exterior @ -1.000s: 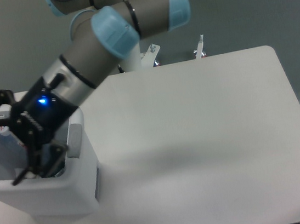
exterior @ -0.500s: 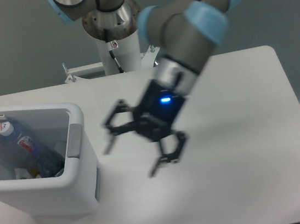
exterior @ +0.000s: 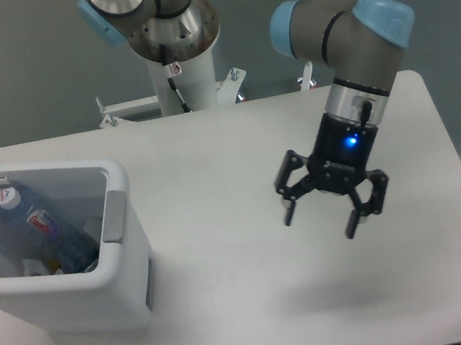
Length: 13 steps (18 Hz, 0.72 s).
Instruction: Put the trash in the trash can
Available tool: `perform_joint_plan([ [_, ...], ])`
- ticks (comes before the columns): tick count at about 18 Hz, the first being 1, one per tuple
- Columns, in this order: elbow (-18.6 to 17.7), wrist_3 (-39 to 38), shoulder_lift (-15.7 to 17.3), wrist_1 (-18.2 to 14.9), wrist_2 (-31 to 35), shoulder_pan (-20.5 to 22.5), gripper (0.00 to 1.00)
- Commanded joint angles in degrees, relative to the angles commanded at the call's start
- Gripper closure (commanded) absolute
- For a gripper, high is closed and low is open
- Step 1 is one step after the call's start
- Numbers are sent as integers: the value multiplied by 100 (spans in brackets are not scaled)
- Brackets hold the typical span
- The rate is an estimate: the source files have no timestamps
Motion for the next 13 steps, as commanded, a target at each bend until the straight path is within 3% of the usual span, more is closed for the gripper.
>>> perform_joint_plan([
  [6, -352, 1381, -53, -9, 1766, -44, 0],
  [13, -361, 1654, 8, -158, 2015, -141, 0],
])
